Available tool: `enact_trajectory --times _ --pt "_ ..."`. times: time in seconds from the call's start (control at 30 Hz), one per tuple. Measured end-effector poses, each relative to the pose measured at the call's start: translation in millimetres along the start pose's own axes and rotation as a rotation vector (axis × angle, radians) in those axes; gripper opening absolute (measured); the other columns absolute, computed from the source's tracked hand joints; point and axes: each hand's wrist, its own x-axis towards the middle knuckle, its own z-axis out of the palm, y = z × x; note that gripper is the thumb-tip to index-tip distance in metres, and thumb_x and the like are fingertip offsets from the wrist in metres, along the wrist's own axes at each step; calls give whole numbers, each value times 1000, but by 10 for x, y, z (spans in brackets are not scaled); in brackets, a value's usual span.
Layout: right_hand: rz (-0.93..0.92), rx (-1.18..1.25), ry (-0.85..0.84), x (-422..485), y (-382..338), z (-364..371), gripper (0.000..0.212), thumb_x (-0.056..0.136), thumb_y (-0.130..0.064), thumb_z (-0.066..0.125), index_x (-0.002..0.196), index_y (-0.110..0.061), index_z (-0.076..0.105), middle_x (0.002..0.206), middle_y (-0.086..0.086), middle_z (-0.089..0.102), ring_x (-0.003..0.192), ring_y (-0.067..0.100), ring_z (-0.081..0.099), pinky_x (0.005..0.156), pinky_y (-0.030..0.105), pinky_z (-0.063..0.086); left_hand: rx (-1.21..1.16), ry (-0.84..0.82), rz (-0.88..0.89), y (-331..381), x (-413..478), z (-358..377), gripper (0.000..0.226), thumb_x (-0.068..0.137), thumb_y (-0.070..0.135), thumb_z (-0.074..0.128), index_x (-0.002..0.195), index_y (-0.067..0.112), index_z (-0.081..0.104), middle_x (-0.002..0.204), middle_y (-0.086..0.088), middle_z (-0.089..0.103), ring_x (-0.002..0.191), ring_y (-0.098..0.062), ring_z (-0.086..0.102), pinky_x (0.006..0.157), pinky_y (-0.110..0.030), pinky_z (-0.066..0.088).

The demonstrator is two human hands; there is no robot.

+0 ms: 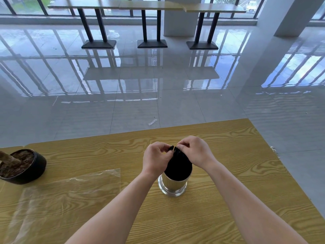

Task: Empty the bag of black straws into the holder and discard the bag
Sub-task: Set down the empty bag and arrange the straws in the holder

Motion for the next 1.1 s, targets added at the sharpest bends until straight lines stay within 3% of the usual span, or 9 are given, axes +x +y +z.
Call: enact_trajectory --times 0.13,0.27,0.5,0.6,0.7,0.8,0.9,1.0,1.1 --pt "-7 29 70 -4 -5 -10 4 87 -28 75 84 -27 78 80 -17 67 80 5 65 69 26 50 -21 2 -6 44 0 -17 8 80 28 79 87 25 78 82 17 72 81 8 63 69 -9 46" --pt "-49 104 178 -26 -58 -69 4 86 -22 78 83 -20 76 88 -7 68 84 13 65 75 35 55 -57 26 3 108 -1 -53 6 79 26 81 85 27 78 82 18 72 83 6 64 73 -13 47" --pt "-157 252 258 -27 -410 -329 9 87 -34 75 85 -25 74 70 -10 70 65 8 63 62 26 54 -71 96 114 381 33 -155 8 81 29 79 87 33 75 88 20 69 98 -2 60 86 -22 46" --pt "-202 286 257 -38 -546 -394 6 87 -32 76 81 -32 73 70 -12 72 62 5 67 63 28 57 -170 105 128 493 41 -204 8 82 30 79 90 28 78 86 12 75 88 -4 66 80 -21 51" --pt "-210 363 253 -58 -639 -450 16 86 -30 77 75 -41 72 73 -13 75 65 7 71 68 35 62 -271 121 161 600 20 -262 5 82 25 79 86 27 79 79 18 75 75 -3 67 71 -15 52" --pt "-222 382 262 -71 -718 -505 17 87 -31 76 75 -43 71 73 -9 76 65 13 72 67 42 62 -325 134 179 669 -7 -312 10 83 19 79 86 28 78 80 17 76 74 -5 68 70 -15 53" --pt "-256 393 289 -97 -790 -549 18 89 -32 73 77 -45 70 72 -8 75 63 10 72 65 38 61 -359 148 197 711 -25 -356 16 83 15 78 87 30 79 81 17 77 74 -6 69 71 -18 55" --pt "-246 417 291 -126 -821 -564 17 92 -27 71 82 -40 72 71 -4 76 65 11 74 70 43 63 -381 123 168 741 -29 -398 15 83 15 77 90 27 81 82 13 78 73 -7 70 69 -30 59" --pt "-220 504 255 -158 -838 -557 9 92 -19 70 89 -25 76 77 -1 77 72 13 76 74 45 63 -390 129 150 761 -38 -444 12 81 15 80 90 23 82 81 10 79 76 -10 72 75 -38 61"
